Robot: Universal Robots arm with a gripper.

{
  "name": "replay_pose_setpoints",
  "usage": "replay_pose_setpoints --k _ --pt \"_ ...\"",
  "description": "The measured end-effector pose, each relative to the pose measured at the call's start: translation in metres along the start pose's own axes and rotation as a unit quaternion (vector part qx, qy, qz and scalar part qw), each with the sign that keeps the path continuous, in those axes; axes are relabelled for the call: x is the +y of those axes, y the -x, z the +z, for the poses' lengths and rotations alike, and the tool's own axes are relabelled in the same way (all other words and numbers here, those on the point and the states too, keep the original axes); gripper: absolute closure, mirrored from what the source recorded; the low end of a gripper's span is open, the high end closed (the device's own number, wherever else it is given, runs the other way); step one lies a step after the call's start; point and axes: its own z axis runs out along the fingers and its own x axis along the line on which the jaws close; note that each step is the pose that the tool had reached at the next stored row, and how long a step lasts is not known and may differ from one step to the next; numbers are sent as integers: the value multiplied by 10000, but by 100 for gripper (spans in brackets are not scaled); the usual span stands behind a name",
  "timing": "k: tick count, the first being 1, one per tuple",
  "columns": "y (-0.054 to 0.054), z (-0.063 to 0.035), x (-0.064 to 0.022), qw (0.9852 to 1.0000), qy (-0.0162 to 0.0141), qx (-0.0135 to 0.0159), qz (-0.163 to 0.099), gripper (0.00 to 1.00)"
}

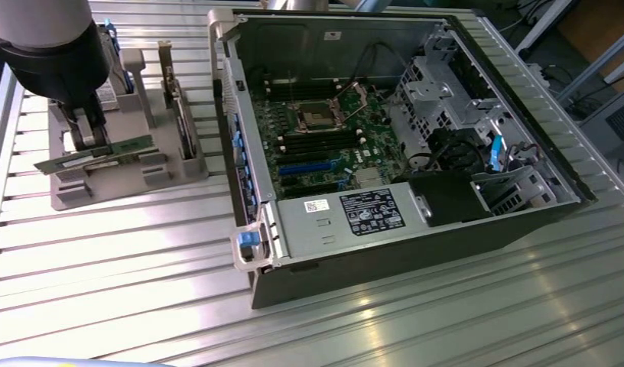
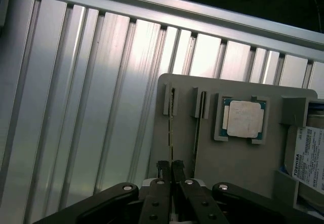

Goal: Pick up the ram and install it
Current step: 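Pick up the ram and move it above insertion slot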

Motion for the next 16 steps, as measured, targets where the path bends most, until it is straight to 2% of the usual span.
replay_pose_setpoints --k 16 --pt "8 -222 10 10000 0 0 0 86"
